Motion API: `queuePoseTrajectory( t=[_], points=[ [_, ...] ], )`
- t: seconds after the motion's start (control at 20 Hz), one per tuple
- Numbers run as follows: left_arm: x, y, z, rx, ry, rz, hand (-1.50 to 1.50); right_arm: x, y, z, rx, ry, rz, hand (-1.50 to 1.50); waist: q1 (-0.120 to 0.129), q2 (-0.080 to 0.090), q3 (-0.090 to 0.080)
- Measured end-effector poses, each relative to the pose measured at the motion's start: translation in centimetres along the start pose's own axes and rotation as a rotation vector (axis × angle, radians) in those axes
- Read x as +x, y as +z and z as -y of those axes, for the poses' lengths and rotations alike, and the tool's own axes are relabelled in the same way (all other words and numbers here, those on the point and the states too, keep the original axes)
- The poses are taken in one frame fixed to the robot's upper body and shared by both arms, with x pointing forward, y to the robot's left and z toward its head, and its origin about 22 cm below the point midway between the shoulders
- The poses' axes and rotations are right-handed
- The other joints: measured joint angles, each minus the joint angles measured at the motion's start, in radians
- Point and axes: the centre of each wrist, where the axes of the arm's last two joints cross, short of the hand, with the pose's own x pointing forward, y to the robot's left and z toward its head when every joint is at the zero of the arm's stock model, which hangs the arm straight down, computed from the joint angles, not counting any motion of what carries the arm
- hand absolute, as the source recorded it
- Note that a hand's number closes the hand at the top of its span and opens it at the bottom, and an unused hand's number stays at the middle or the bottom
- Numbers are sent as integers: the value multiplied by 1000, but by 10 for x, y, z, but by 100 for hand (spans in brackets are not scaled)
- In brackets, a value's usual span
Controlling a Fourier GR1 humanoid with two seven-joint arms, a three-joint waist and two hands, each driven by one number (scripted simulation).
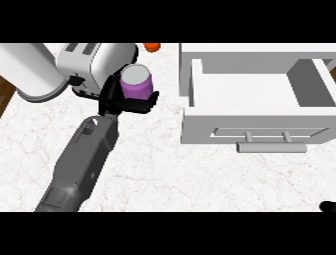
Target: Pick up the can, place it into the drawer and close the drawer
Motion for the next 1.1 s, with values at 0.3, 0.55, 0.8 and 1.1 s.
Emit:
queuePoseTrajectory(
  t=[0.3, 0.55, 0.8, 1.1],
  points=[
    [66, -27, 40, -43, 6, 20, 150, 6, -4, 2, 8, -2, 5, -150, -5, 1, 0],
    [118, -38, 77, -59, -12, 35, 150, 12, -3, -1, 8, 6, 5, -150, -9, 3, 0],
    [160, -50, 105, -72, -46, 48, 150, 10, -7, -8, 3, -6, 8, -150, -14, 6, 0],
    [194, -60, 134, -82, -73, 35, 150, 11, -9, -2, 1, -2, 10, -150, -23, 9, 0]
  ],
)
